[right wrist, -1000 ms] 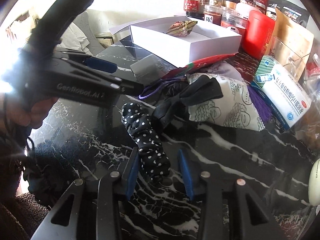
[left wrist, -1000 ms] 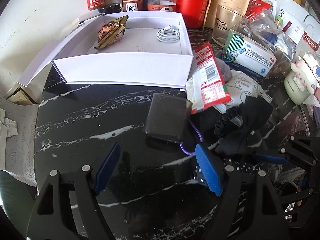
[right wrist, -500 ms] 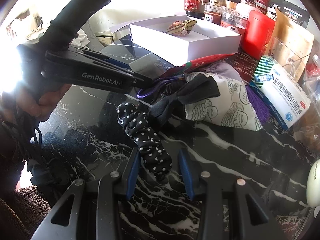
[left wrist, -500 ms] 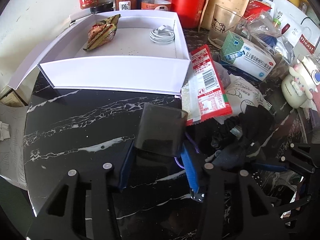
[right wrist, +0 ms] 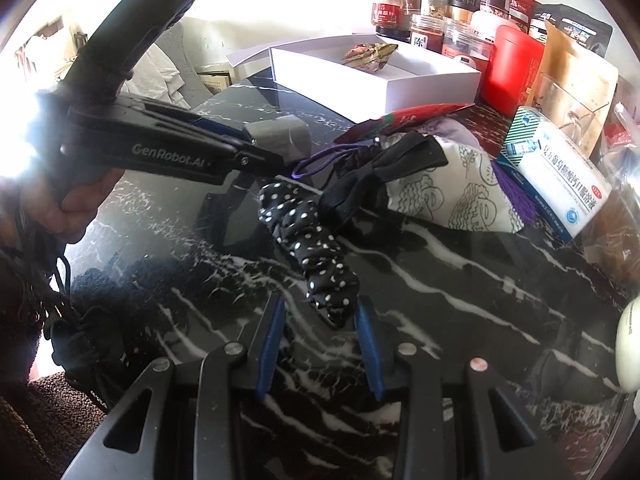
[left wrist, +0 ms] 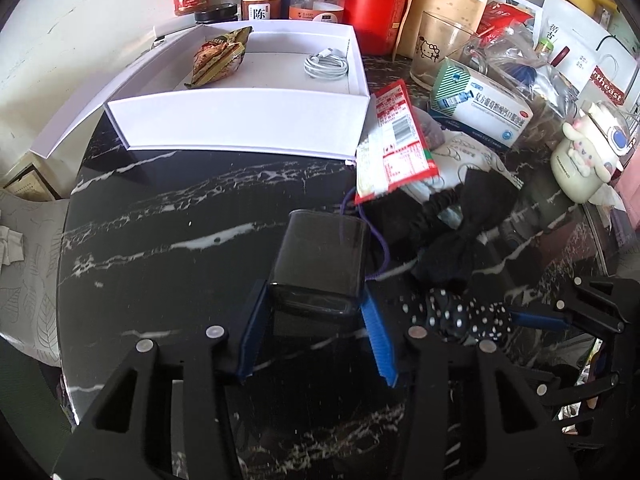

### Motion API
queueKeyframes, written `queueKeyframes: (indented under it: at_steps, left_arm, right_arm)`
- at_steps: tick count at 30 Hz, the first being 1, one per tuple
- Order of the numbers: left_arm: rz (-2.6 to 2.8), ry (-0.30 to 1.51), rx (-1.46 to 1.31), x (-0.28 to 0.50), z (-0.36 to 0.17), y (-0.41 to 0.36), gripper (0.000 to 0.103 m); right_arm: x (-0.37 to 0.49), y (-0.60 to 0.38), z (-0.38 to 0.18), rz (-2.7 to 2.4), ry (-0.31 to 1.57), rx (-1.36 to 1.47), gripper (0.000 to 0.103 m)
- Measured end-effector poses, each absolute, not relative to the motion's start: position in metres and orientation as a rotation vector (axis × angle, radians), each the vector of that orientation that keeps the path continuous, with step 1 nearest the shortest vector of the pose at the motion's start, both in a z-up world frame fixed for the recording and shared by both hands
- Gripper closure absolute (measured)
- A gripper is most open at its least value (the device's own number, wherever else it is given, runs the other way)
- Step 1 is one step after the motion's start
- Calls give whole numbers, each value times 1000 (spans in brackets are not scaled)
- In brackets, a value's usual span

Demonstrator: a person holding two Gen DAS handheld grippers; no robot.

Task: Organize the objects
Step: 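Close left gripper on the black power bank while right gripper grasps the scrunchie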

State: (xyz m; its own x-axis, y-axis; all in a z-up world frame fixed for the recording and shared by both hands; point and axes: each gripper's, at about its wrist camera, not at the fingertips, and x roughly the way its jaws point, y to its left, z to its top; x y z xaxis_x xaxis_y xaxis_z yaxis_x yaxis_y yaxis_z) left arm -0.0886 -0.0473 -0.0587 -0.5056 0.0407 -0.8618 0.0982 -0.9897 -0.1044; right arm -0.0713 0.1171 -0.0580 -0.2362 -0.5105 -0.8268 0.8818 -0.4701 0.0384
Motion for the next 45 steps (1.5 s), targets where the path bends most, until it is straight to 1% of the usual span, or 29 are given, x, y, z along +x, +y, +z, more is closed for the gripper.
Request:
queueKeyframes:
  at_steps: [5,7,10,17,23,24,25,26,27,29,32,42,43,44,45]
  left_arm:
    - [-2667,218,1545,-66,-56,-49,58]
    - [-2659,218,1554,-58,-57,-49,58]
    - [-2646,210,1575,-46,-59,-49,58]
    - [-2636,237,1598,-31,-63,-50,58]
    - [-2632,229,1594,-37,-63,-51,56]
    - [-2630,229,1594,-38,-63,-51,54]
    - [-2628,228,1594,-40,-63,-51,52]
    - [-2622,226,1598,-43,-63,-51,48]
    - [-2612,222,1602,-45,-64,-51,41]
    - [-2597,210,1601,-49,-65,-52,36]
    - [-2598,203,1589,-53,-66,-53,35]
    - [-2622,112,1589,-68,-68,-41,36]
    - [-2629,110,1586,-68,-68,-40,37]
    - [-2637,107,1586,-68,-68,-39,40]
    - [-2644,100,1586,-68,-68,-38,45]
  right_arm:
    - [-75,125,-54,-1920,496,1000,66]
    - [-79,127,-53,-1939,478,995,61]
    - [-81,125,-50,-1932,469,981,57]
    - [-78,103,-48,-1866,480,927,57]
    - [-76,92,-56,-1831,476,958,57]
    - [-77,93,-57,-1831,471,965,58]
    - [-77,94,-57,-1833,468,969,66]
    - [-77,95,-58,-1841,470,972,72]
    - [-77,96,-58,-1847,480,973,80]
    - [-75,101,-59,-1845,488,972,82]
    - [-72,108,-59,-1852,495,974,82]
    - [-63,114,-58,-1827,523,999,81]
    - [-62,112,-58,-1827,526,998,78]
    - [-63,110,-58,-1824,526,997,76]
    - [-64,108,-58,-1822,525,996,70]
